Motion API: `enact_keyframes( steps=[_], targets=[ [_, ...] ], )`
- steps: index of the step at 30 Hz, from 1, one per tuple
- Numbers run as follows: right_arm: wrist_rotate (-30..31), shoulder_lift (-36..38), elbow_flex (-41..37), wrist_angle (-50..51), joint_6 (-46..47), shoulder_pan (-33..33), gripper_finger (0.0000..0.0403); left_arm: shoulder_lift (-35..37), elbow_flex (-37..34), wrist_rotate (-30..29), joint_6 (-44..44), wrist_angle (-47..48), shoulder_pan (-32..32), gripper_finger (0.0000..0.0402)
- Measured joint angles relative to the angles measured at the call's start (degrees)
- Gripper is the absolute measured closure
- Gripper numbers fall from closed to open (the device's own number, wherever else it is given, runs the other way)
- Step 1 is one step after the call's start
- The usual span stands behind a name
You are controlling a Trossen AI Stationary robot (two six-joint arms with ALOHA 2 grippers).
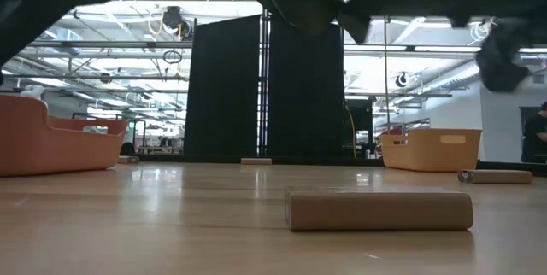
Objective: Sort blocks
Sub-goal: Put the brown block into the blue bin
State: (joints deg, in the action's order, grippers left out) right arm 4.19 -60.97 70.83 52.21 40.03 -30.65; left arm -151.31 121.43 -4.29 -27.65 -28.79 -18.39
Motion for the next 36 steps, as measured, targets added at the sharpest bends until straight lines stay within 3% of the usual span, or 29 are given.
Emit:
enact_keyframes(
  steps=[9,24,36],
  targets=[
    [0.1,0.0,0.0,0.0,1.7,-2.4,0.0202,-7.2,9.0,2.3,-8.1,-0.8,-0.4,0.0290],
    [0.3,0.0,0.0,-0.1,4.1,-6.0,0.0202,-7.1,9.3,4.9,-7.8,-2.1,0.9,0.0286],
    [0.6,0.0,0.0,-0.1,2.6,-6.2,0.0202,-7.1,9.3,6.6,-7.9,-2.1,1.7,0.0177]
  ],
)
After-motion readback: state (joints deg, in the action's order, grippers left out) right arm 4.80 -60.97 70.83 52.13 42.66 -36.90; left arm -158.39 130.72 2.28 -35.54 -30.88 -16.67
